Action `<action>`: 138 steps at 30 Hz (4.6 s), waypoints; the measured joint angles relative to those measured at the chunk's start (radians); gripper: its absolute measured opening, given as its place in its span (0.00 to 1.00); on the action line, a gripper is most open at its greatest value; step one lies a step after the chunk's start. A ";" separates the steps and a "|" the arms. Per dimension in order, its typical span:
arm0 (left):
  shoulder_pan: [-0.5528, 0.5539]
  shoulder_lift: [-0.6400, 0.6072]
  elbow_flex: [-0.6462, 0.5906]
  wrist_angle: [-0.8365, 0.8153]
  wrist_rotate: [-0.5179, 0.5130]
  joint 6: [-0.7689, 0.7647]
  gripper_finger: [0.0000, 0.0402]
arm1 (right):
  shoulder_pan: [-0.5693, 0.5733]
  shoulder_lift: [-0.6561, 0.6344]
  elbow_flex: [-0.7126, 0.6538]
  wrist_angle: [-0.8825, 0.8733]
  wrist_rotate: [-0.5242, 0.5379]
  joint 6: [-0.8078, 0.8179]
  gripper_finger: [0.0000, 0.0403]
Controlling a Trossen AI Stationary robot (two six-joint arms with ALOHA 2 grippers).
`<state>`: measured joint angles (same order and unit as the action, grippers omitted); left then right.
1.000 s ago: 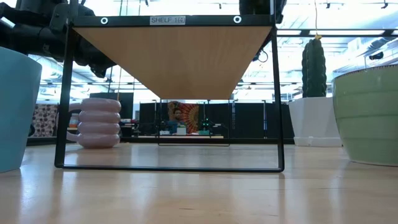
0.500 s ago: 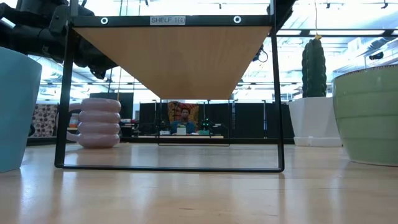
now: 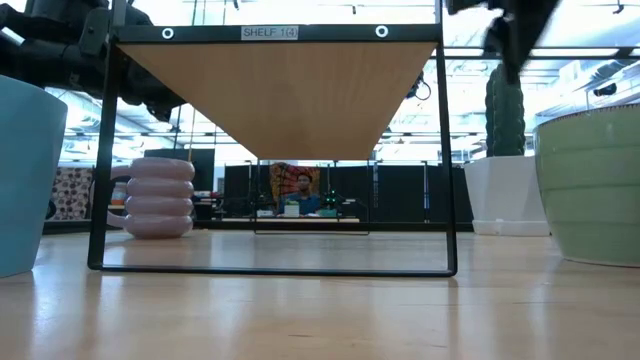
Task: Place coffee mugs
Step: Put the green mug on the shelf
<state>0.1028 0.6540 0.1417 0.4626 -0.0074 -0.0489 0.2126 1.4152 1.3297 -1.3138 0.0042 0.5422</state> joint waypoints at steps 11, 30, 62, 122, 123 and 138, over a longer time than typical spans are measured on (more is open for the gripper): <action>0.001 0.000 0.000 0.026 -0.011 0.088 0.35 | 0.170 -0.011 -0.148 0.049 -0.062 0.253 0.56; 0.001 0.000 0.000 0.115 -0.112 0.243 0.35 | 0.395 0.014 -0.190 0.122 -0.035 0.661 0.52; 0.001 0.000 0.000 0.148 -0.111 0.296 0.35 | 0.412 0.014 -0.507 0.515 0.000 0.690 0.27; 0.000 0.000 0.000 0.013 -0.066 -0.018 0.35 | -0.024 -0.160 -0.241 0.113 0.110 -0.015 0.15; 0.000 0.000 0.000 0.009 -0.066 -0.023 0.35 | -0.039 -0.151 -0.204 0.109 0.111 -0.047 0.15; -0.001 0.000 0.000 -0.022 -0.032 -0.099 0.35 | -0.188 0.188 0.349 -0.105 0.095 -0.425 0.15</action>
<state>0.1020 0.6544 0.1421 0.4406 -0.0395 -0.1478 0.0249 1.6035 1.6791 -1.4184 0.0989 0.1173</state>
